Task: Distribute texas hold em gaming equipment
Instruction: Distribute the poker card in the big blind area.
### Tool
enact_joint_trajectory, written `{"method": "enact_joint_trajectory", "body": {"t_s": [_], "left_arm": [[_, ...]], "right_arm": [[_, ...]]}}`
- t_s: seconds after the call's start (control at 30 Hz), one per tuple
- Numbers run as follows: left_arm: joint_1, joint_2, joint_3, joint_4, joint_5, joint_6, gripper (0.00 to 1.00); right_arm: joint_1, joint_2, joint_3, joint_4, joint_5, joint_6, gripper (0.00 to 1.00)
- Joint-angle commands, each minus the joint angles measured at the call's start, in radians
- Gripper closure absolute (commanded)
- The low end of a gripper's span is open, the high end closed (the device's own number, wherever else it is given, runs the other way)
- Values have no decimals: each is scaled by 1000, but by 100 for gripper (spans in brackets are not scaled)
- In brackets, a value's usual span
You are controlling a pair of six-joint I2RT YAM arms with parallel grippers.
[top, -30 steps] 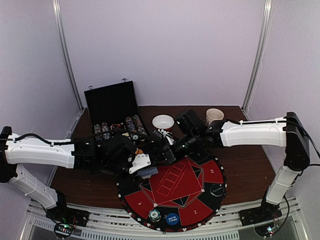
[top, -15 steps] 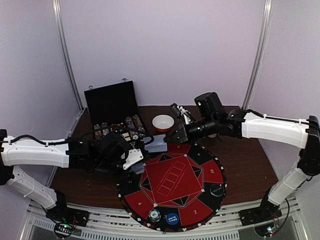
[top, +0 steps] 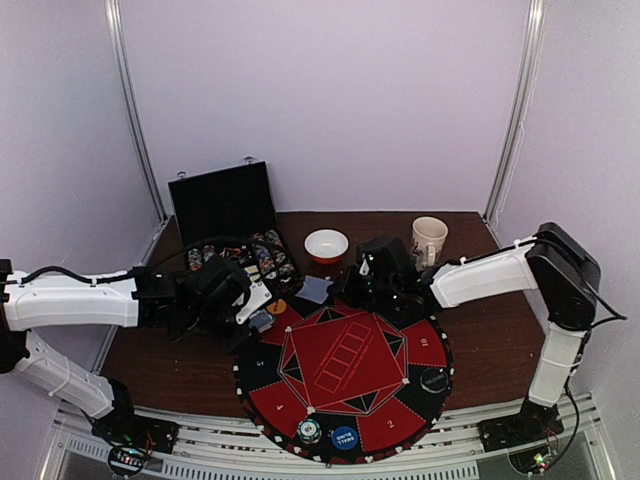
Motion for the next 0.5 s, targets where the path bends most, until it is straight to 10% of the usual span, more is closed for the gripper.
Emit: {"method": "enact_joint_trajectory", "body": {"t_s": [0.0, 0.47], "left_arm": [[24, -28, 8, 9, -27, -12, 45], [44, -65, 0, 9, -8, 28, 45]], "right_arm": [[38, 74, 37, 81, 146, 171, 100], [49, 311, 147, 111, 168, 351, 100]]}}
